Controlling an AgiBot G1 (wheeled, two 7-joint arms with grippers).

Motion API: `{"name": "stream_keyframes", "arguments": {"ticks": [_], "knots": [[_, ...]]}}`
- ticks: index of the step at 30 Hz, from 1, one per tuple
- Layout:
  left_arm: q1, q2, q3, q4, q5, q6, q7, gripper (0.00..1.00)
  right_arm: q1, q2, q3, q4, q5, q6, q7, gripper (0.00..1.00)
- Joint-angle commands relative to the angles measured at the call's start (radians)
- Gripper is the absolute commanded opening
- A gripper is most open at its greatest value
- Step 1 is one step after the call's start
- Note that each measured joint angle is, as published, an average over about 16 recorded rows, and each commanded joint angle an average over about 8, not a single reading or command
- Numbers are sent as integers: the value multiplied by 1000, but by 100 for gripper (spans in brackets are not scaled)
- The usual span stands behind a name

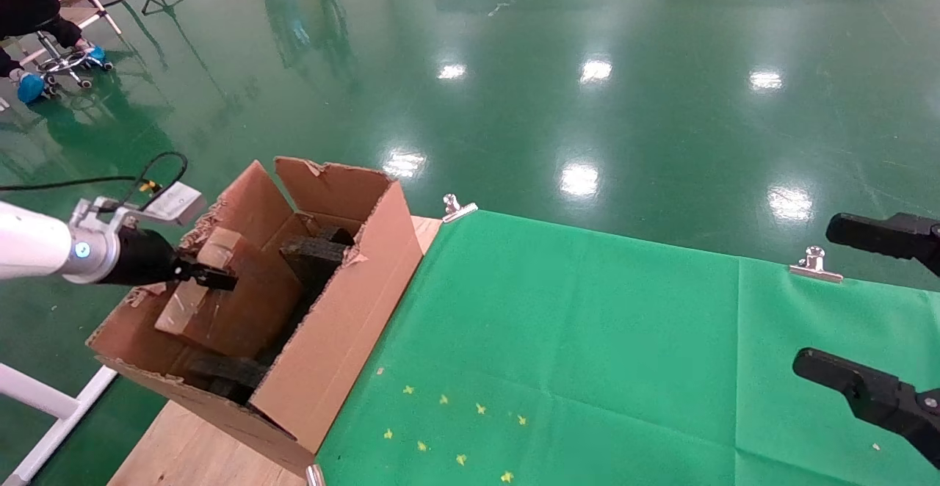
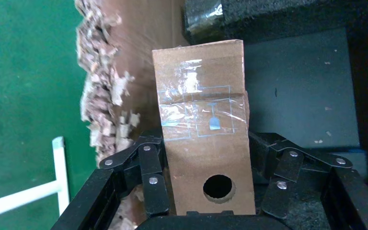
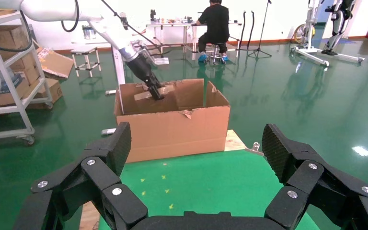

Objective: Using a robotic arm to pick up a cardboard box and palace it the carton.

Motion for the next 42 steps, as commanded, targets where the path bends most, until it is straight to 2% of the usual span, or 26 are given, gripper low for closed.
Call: {"name": "stream_keyframes", "arguments": {"ticks": [1, 7, 8, 31, 42], "knots": [[13, 0, -4, 5, -5, 2, -3, 19, 0, 0, 0, 0, 0, 0, 0, 100], [30, 2, -10, 7, -15, -6, -5, 93, 0, 0, 0, 0, 0, 0, 0, 100], [31, 2, -11, 7, -16, -7, -5, 100, 0, 0, 0, 0, 0, 0, 0, 100], [24, 0, -9, 7, -10, -1, -4, 100, 0, 0, 0, 0, 0, 0, 0, 100], [-93, -43, -49, -108, -68, 122, 43, 100, 0, 0, 0, 0, 0, 0, 0, 100]]}}
